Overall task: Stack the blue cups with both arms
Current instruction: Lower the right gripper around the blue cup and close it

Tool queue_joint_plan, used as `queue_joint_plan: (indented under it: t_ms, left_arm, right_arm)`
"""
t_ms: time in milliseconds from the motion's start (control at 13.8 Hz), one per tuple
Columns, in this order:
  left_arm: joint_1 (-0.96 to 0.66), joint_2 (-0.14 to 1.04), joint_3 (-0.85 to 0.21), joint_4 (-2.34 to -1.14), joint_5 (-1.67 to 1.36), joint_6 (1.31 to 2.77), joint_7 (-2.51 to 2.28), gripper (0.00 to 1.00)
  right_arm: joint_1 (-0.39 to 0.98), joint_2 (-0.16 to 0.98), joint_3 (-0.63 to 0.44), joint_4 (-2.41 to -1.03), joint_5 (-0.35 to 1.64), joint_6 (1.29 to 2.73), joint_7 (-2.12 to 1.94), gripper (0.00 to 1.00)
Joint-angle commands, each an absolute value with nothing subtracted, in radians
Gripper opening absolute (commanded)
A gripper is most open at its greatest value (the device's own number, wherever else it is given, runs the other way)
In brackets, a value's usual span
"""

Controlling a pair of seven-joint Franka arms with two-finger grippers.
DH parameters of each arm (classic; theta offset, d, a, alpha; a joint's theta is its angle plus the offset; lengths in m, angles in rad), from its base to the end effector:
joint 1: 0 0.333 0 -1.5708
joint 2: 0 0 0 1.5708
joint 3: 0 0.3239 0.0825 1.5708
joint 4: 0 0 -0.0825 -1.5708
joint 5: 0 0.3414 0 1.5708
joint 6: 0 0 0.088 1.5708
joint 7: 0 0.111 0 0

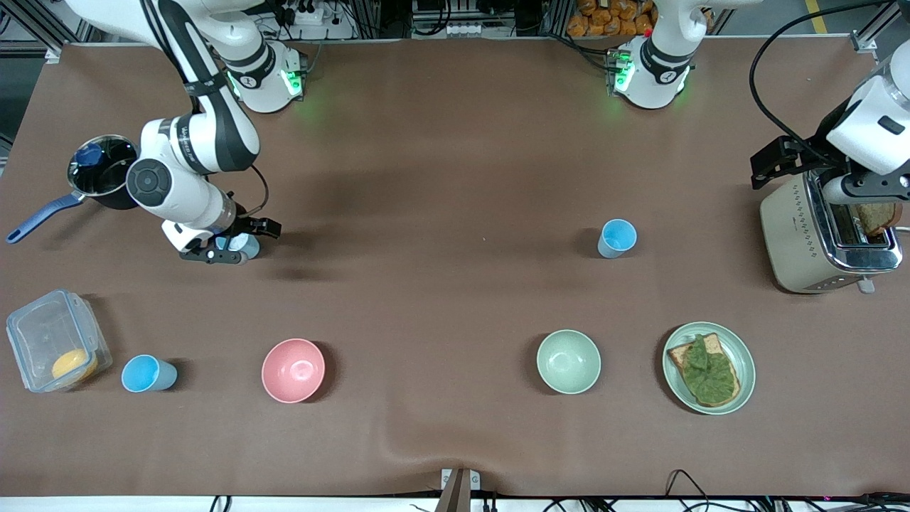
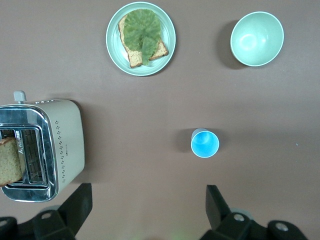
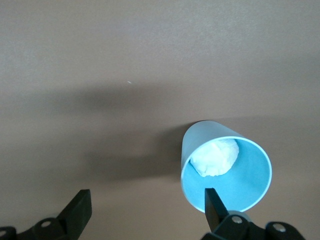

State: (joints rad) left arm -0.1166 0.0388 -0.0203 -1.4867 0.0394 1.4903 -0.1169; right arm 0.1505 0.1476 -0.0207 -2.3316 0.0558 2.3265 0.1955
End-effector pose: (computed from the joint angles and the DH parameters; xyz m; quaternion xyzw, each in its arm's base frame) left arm 0.5122 -0.0656 0.6374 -0.9996 0.0088 0.0150 0.0213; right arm 0.4702 0.0625 0.2997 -0.9955 0.0534 0.0780 0.0047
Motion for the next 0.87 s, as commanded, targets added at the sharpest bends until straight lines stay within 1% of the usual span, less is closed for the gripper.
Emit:
queue_joint_plan:
  t_ms: [0, 363, 436, 509, 581, 727, 799]
  left_arm:
    - [-0.118, 0.037, -0.02, -1.474, 0.035, 1.477, -0.132, 1.0]
    - [-0.118, 0.038, -0.02, -1.474, 0.035, 1.479, -0.13, 1.0]
    - [-0.117, 0.04, -0.02, -1.474, 0.034, 1.477, -0.132, 1.0]
    - [-0.118, 0.04, -0.02, -1.474, 0.034, 1.479, -0.132, 1.0]
    - [-0.12, 0.038, -0.02, -1.474, 0.034, 1.477, -0.133, 1.0]
    - [-0.118, 0.04, -0.028, -1.474, 0.035, 1.479, -0.133, 1.0]
    - [-0.117, 0.038, -0.028, -1.474, 0.035, 1.479, -0.133, 1.0]
  right_arm:
    - [0.135, 0.14, -0.012, -2.352, 0.058, 2.356, 0.199, 1.0]
    - [0.132, 0.195, -0.014, -2.349, 0.028, 2.37, 0.196, 1.0]
    - [0.132, 0.199, -0.014, -2.345, 0.028, 2.37, 0.196, 0.88]
    - [0.132, 0.199, -0.014, -2.345, 0.028, 2.37, 0.198, 0.61]
    - [0.132, 0.199, -0.014, -2.344, 0.028, 2.368, 0.198, 0.44]
    - [0.13, 0.199, -0.015, -2.342, 0.028, 2.365, 0.195, 0.2]
    - [0.129, 0.199, -0.018, -2.339, 0.028, 2.364, 0.172, 0.05]
